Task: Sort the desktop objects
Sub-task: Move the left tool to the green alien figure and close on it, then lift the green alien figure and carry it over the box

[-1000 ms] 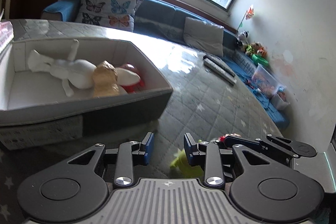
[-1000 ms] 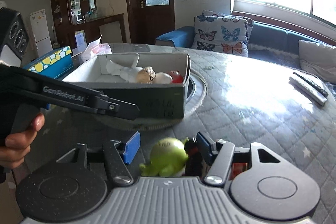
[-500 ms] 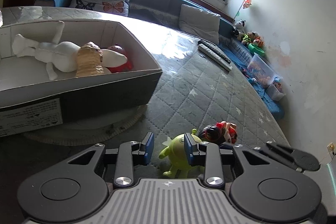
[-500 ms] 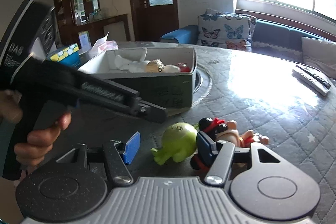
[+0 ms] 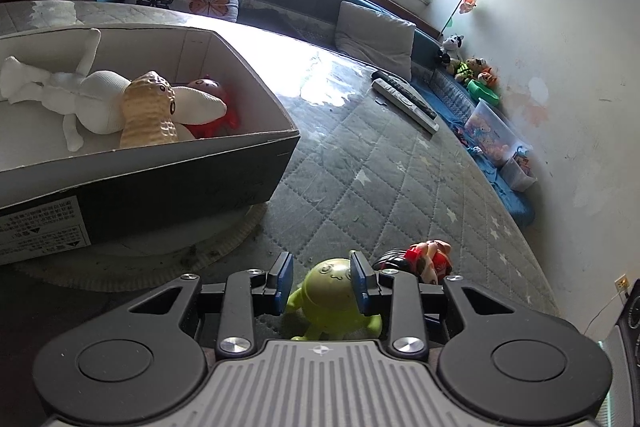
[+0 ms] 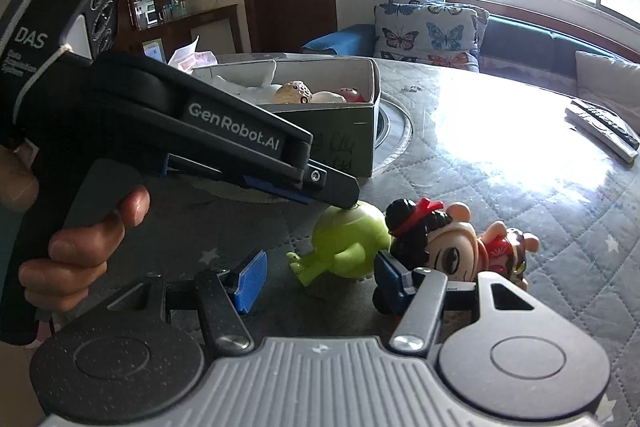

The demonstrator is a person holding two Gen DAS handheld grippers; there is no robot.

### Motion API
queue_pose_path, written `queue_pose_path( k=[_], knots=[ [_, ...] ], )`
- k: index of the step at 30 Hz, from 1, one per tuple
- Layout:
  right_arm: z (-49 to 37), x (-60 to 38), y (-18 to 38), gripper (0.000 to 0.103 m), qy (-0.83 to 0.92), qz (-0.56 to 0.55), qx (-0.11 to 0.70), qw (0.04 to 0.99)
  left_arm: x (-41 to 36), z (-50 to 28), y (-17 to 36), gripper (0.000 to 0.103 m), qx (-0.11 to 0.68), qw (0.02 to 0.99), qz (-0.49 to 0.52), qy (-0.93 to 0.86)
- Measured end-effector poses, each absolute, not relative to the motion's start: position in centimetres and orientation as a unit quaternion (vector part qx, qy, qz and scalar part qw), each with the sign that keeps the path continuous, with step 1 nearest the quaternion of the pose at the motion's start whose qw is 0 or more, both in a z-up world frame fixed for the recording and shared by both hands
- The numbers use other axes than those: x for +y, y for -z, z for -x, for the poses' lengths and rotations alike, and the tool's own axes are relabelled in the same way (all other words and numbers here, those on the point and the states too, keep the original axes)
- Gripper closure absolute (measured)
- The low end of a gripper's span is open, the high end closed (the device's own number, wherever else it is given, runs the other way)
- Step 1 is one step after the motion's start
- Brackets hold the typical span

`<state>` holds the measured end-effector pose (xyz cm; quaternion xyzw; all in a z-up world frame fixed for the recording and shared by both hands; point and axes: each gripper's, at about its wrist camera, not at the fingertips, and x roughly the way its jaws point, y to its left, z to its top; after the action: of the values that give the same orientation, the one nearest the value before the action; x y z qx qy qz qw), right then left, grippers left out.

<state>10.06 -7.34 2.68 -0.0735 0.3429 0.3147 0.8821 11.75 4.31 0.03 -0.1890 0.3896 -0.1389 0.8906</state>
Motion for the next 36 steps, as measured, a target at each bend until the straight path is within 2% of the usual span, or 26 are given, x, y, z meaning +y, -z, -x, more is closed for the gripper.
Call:
queue_pose_path(
  k=[21, 36],
  knots=[
    [-11.7, -5.7, -1.7, 0.044, -0.321, 0.069, 0.355, 0.875, 7.1, -10.9, -0.5, 0.069, 0.386, 0.884, 0.229, 0.133],
    [-12.9, -5.7, -1.5, 0.056, -0.312, 0.049, 0.361, 0.877, 7.4, -12.5, 0.5, 0.068, 0.398, 0.874, 0.245, 0.133]
  ],
)
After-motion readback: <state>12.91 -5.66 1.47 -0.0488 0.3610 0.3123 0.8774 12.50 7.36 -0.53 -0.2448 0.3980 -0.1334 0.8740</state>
